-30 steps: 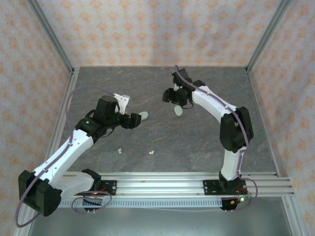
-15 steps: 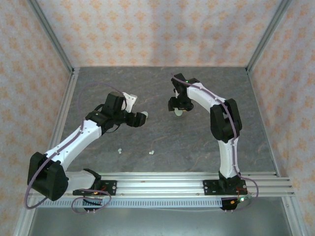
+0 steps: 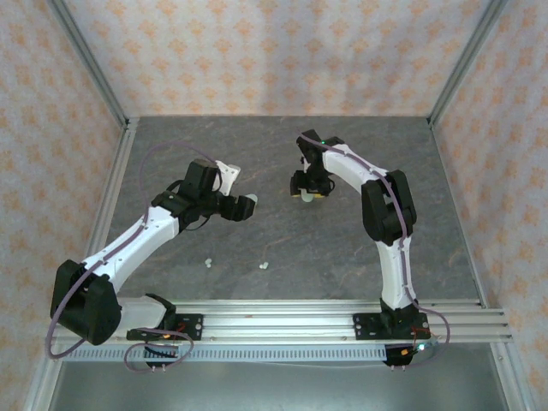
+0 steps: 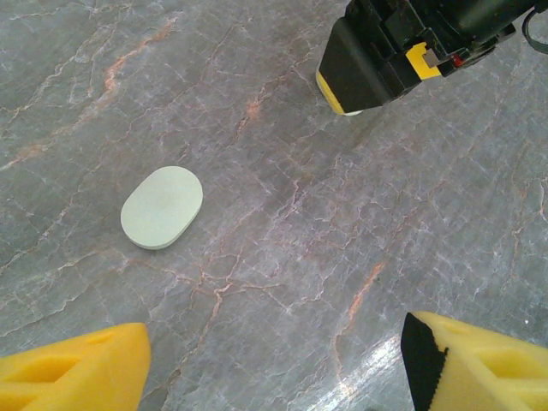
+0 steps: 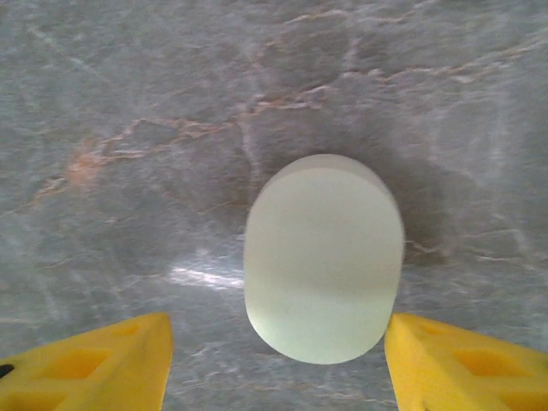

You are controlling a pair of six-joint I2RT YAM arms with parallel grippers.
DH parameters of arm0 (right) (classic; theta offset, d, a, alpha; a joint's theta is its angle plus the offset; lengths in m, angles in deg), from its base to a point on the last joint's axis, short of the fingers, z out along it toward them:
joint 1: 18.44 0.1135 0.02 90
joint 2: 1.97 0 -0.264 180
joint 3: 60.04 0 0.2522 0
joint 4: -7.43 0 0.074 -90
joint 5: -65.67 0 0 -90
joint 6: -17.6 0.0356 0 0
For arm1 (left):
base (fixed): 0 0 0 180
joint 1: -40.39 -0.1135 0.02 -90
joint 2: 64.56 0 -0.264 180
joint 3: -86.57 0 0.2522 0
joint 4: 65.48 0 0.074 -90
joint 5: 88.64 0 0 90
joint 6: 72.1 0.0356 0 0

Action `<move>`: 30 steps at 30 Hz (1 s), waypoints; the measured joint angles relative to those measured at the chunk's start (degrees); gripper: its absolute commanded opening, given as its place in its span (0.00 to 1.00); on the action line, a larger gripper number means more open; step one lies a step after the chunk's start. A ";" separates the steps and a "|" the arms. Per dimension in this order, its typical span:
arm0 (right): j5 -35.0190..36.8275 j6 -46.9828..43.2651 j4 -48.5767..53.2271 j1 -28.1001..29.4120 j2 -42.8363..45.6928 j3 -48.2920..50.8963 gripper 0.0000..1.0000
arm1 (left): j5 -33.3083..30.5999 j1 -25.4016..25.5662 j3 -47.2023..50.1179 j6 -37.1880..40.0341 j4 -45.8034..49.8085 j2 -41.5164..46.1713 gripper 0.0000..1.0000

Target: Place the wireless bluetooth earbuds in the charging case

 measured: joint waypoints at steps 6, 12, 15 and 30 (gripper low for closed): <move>-8.44 6.95 -5.97 0.00 0.76 3.78 0.66 | 0.00 0.00 -0.31 -0.22 -0.02 -0.17 0.77; -9.22 9.22 -6.47 -0.28 5.46 6.32 0.66 | 0.02 0.63 -3.72 0.63 -1.07 -4.87 0.76; -8.76 9.68 -7.06 -1.68 10.88 9.55 0.66 | -0.48 3.13 -8.07 3.37 -0.94 -10.56 0.75; -11.26 15.34 -15.61 -16.59 25.22 33.00 0.65 | -4.52 11.72 -43.17 8.46 5.29 -48.83 0.73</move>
